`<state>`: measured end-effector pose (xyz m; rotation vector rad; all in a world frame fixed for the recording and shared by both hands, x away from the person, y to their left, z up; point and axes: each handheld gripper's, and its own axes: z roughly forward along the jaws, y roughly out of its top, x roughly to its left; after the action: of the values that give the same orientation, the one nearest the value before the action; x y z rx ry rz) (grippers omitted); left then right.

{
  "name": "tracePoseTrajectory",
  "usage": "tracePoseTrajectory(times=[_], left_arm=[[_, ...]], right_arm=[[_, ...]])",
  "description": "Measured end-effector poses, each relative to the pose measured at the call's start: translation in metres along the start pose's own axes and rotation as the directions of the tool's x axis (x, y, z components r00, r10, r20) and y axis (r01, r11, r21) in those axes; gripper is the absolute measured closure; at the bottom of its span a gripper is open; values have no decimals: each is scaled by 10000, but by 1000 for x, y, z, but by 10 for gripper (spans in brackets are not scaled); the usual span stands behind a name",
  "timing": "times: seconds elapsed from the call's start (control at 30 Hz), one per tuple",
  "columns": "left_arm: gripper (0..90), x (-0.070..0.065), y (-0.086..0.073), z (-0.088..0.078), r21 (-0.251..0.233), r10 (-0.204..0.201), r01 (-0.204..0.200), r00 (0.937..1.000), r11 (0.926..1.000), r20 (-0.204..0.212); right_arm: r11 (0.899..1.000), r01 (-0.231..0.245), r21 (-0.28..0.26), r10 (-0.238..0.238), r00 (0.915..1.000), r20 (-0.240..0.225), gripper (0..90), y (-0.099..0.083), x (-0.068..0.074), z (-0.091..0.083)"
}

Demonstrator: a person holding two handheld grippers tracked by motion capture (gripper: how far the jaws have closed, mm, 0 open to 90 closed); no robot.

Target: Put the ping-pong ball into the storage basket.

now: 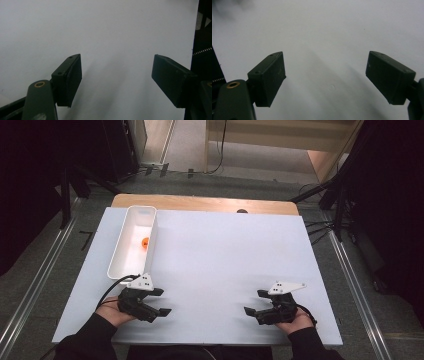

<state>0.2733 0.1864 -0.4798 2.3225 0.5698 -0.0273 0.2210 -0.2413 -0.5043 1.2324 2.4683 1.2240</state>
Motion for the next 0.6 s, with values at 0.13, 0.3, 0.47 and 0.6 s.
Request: tracePoseTrajectory(times=[0.13,0.3,0.47,0.6], left_arm=[[248,0,0,0,16,29,-29,10000,10000,21],[248,-1,0,1,40,36,-36,10000,10000,14],[248,-1,0,1,79,33,-33,10000,10000,-11],[248,0,0,1,139,61,-61,10000,9999,-36]], right_arm=[[10000,31,8,-31,10000,22,146,0,0,0],[9997,224,38,-224,9997,33,146,-1,1,0],[9997,226,38,-226,9997,44,145,-1,1,1],[9994,330,71,-330,9994,61,145,-1,1,1]])
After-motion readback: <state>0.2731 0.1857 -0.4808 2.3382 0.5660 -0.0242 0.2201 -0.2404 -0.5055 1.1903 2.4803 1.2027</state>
